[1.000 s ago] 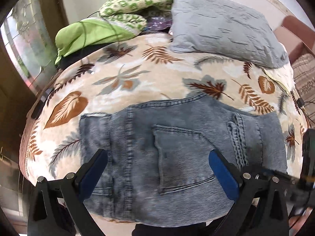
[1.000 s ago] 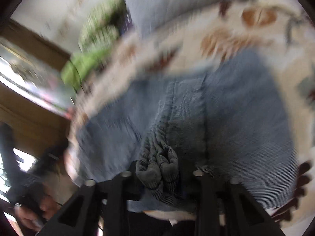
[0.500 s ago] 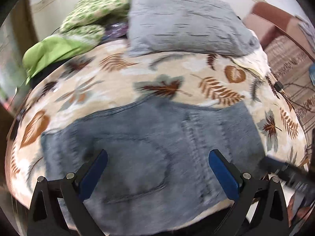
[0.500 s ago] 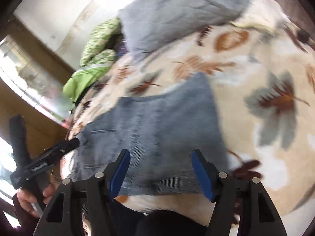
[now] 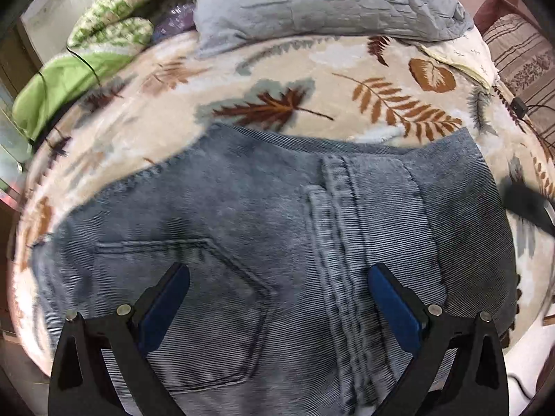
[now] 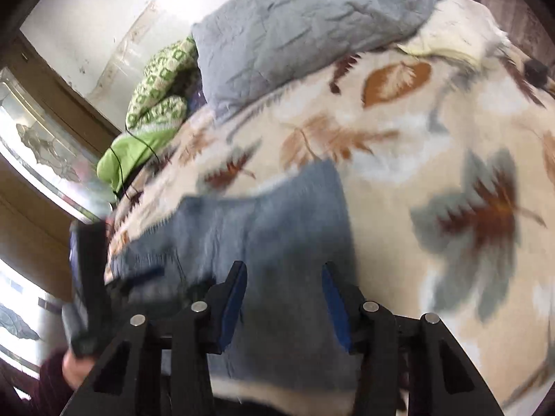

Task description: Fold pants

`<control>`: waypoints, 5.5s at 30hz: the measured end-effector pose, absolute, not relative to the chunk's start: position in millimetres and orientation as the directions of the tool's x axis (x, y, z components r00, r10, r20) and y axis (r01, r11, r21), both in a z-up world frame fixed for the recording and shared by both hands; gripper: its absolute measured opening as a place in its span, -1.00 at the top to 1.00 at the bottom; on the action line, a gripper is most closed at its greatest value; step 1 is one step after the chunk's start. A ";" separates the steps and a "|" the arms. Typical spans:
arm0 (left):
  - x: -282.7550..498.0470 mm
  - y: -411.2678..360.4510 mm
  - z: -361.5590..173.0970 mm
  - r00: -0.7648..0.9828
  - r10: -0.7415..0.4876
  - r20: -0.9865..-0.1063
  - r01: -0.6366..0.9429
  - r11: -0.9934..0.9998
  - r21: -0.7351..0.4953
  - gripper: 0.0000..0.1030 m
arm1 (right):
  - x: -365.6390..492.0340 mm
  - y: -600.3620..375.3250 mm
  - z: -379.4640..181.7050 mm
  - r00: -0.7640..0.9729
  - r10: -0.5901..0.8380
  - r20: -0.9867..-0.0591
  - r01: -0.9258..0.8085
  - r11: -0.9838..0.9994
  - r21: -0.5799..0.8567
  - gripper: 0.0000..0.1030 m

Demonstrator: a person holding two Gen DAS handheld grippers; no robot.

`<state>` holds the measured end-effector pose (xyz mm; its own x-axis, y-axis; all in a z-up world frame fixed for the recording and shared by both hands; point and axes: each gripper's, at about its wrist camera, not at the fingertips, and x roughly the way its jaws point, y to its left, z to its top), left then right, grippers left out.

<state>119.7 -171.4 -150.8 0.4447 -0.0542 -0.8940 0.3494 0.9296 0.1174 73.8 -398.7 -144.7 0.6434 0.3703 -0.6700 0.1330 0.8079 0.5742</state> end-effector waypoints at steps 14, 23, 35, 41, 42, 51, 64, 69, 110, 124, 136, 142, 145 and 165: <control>101.8 -127.5 -124.6 0.475 -0.083 -0.876 0.348 0.932 0.101 -1.00 | 99.0 -410.6 -166.6 0.595 0.463 -0.657 0.227 0.687 0.690 0.03; 43.8 74.9 -82.8 0.558 0.090 -0.825 -0.014 0.995 0.099 -1.00 | 54.8 -328.6 -132.2 0.554 0.591 -0.586 0.023 0.693 0.721 0.04; -6.2 165.6 -128.9 0.504 -0.145 -0.851 -0.164 0.952 -0.260 -1.00 | 51.9 -204.8 -128.2 0.480 0.550 -0.683 -0.117 0.812 0.572 0.04; 10.5 137.2 -149.6 0.487 -0.267 -0.831 -0.141 0.915 -0.377 -0.74 | 66.6 -199.2 -165.3 0.428 0.415 -0.803 -0.031 0.895 0.446 0.27; 13.6 135.6 -151.2 0.484 -0.268 -0.833 -0.138 0.916 -0.376 -0.67 | 64.4 -201.9 -166.4 0.454 0.402 -0.795 -0.035 0.900 0.435 0.36; 62.2 125.4 -183.8 0.455 -0.381 -0.805 -0.195 0.839 -0.508 -0.50 | 57.3 -203.5 -168.4 0.481 0.418 -0.771 -0.084 0.897 0.434 0.36; 80.8 102.2 -154.5 0.509 -0.350 -0.787 -0.091 0.887 -0.453 0.50 | 54.9 -212.5 -173.0 0.494 0.479 -0.725 -0.113 0.863 0.493 0.35; 82.0 103.1 -161.4 0.476 -0.306 -0.825 -0.117 0.907 -0.404 0.34 | 53.4 -214.0 -172.8 0.504 0.487 -0.714 -0.125 0.858 0.497 0.35; 54.8 -116.5 -12.2 0.565 -0.478 -0.672 0.474 0.855 -0.210 0.63 | 75.9 -286.1 -157.0 0.494 0.825 -0.275 -0.191 0.411 0.891 0.30; 60.4 -304.1 -96.1 0.167 -0.563 -0.809 0.672 0.666 -0.324 0.27 | 7.4 -441.6 -219.6 0.707 0.607 -0.363 0.115 0.408 0.906 0.30; 73.4 -196.4 -69.9 0.519 -0.356 -0.777 0.555 0.832 -0.010 -0.47 | -17.8 -490.1 -162.5 0.819 0.402 -0.409 0.160 0.524 0.836 0.28; 70.8 -181.2 -127.1 0.436 -0.253 -0.864 0.519 0.855 0.011 -0.46 | 39.4 -444.6 -124.1 0.777 0.408 -0.479 0.109 0.663 0.741 -0.12; 63.7 -187.4 -148.9 0.390 -0.237 -0.890 0.544 0.839 0.015 -0.47 | 64.9 -427.0 -122.4 0.762 0.396 -0.512 0.105 0.705 0.701 -0.12; 43.1 -159.0 -153.6 0.330 -0.241 -0.913 0.539 0.842 -0.027 -0.63 | 40.3 -393.3 -153.8 0.582 0.297 -0.757 0.142 0.879 0.454 -0.10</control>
<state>43.1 -159.0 -153.6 0.3305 -0.2408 -0.9126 0.5389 0.8420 -0.0270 40.3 -393.3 -153.8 0.5816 0.2970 -0.7573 0.1423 0.8794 0.4542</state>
